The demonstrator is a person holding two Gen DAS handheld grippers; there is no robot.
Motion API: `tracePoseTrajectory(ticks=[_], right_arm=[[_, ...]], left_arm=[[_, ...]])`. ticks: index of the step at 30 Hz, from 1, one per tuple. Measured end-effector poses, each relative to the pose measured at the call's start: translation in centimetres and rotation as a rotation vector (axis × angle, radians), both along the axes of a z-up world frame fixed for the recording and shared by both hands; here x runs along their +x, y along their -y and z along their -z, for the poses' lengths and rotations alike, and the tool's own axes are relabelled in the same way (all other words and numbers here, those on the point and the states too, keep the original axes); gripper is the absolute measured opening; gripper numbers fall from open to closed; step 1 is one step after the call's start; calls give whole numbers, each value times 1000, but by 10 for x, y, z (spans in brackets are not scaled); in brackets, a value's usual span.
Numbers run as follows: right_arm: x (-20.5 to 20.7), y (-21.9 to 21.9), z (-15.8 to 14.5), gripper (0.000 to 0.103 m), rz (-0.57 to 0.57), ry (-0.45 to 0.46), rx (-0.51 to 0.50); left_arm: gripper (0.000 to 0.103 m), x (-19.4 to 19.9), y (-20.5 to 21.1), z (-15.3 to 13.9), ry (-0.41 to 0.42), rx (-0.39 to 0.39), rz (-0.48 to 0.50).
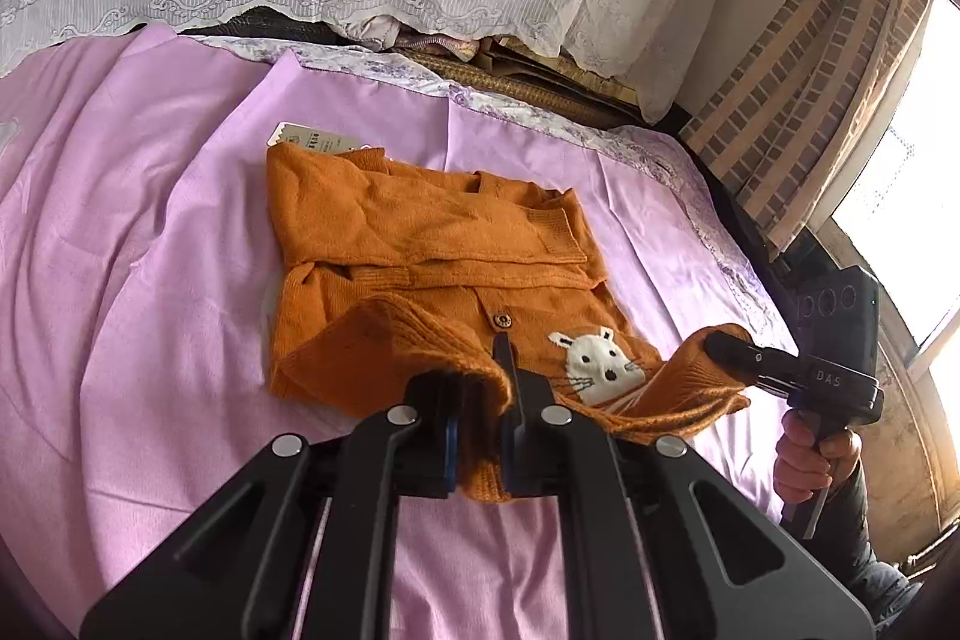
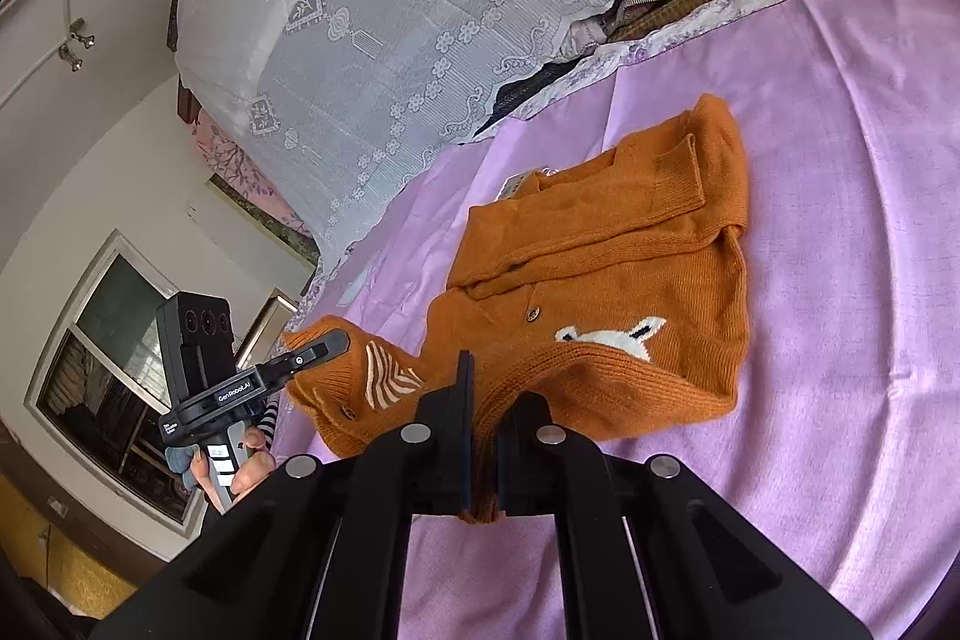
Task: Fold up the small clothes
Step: 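Grasp the ribbed hem of the cardigan with both grippers, then fold the held hem up toward the collar, then open both grippers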
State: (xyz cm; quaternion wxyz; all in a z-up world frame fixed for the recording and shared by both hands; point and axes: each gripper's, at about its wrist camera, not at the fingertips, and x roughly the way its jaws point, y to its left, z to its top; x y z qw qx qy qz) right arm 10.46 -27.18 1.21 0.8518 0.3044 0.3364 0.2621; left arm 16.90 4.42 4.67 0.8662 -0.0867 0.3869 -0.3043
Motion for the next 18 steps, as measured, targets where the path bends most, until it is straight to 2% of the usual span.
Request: tracePoseTrajectory(ticks=[7,18], right_arm=[[37,11,5,6,18,-50,32],[110,17,4,6,40,-64,47]], left_arm=[[8,35,8,-1,-3,10,-29],[8,104,13,8,-35,12,-87]])
